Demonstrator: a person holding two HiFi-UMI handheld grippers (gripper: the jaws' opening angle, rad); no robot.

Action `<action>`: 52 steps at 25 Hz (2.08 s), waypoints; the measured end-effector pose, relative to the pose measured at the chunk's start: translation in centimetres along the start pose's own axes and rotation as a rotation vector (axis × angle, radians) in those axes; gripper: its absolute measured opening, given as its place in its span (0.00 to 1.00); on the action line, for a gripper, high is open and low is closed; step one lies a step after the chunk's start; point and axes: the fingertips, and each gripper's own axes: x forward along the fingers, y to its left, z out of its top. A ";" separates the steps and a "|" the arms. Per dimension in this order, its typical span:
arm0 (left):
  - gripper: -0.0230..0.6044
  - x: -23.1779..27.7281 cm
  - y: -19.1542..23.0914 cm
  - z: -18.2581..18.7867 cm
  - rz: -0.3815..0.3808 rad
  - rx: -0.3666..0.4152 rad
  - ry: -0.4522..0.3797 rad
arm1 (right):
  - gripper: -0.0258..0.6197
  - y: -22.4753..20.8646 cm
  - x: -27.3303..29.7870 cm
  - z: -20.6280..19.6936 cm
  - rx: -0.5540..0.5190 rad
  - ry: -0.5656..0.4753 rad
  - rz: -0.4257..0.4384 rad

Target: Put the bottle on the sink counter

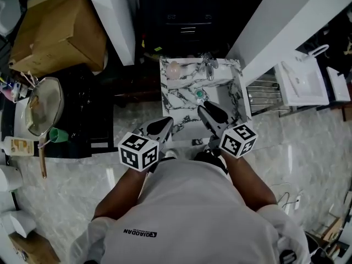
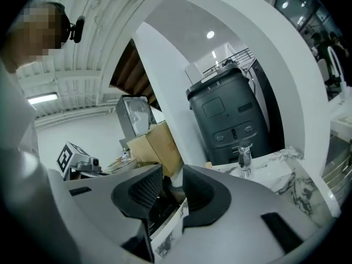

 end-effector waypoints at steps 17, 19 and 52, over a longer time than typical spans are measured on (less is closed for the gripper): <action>0.06 1.2 -4.8 0.0 -0.053 0.068 0.004 | 0.10 0.0 -7.2 1.3 0.212 -0.140 0.071; 0.06 1.0 -5.6 0.1 -0.037 0.071 -0.005 | 0.10 -0.1 -7.9 1.5 0.192 -0.132 0.079; 0.06 0.5 -22.7 -7.7 0.113 0.022 -0.055 | 0.10 1.6 -25.6 -4.7 -0.045 -0.002 0.138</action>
